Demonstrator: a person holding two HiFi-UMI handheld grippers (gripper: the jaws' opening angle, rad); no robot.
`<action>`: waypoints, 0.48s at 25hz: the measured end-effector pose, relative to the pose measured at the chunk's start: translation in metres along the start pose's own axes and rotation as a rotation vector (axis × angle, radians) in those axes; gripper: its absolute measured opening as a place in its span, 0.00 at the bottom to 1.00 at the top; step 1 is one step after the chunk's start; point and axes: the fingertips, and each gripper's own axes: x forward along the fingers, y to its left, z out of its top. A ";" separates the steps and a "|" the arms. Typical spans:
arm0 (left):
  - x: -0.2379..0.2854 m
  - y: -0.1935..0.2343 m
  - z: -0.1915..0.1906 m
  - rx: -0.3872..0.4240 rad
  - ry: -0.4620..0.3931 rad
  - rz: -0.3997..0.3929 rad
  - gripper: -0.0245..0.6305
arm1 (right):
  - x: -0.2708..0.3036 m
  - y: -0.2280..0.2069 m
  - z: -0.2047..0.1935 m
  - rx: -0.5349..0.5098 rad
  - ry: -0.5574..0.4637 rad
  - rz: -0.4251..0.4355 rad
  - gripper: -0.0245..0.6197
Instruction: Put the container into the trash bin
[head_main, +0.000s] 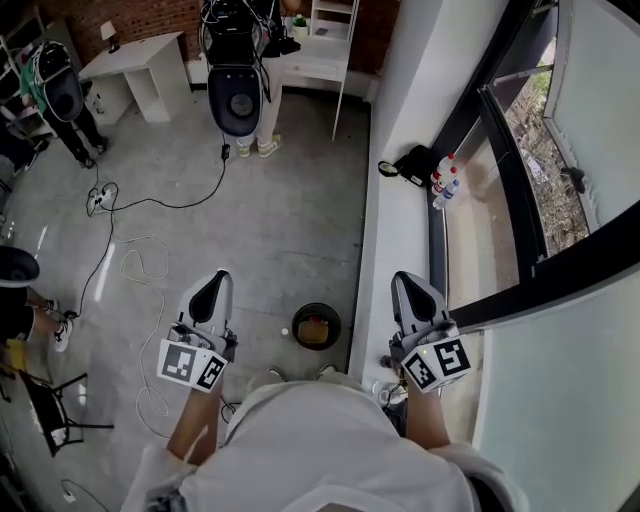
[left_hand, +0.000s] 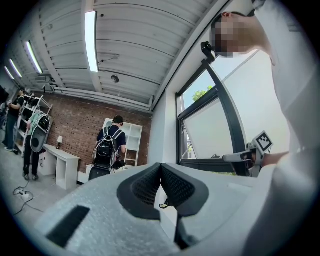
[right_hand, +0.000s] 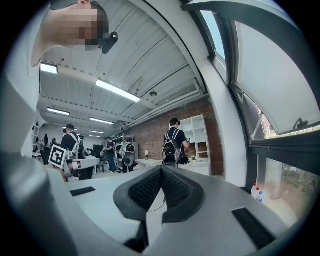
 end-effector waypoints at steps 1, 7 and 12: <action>-0.001 0.000 0.001 0.002 -0.001 -0.001 0.06 | -0.001 0.001 0.001 -0.003 -0.003 -0.001 0.04; 0.000 -0.006 0.001 0.003 -0.005 -0.015 0.06 | -0.002 0.002 0.001 -0.016 -0.005 -0.010 0.04; 0.003 -0.010 -0.004 -0.004 0.003 -0.022 0.06 | 0.003 0.002 0.004 -0.021 -0.020 -0.011 0.04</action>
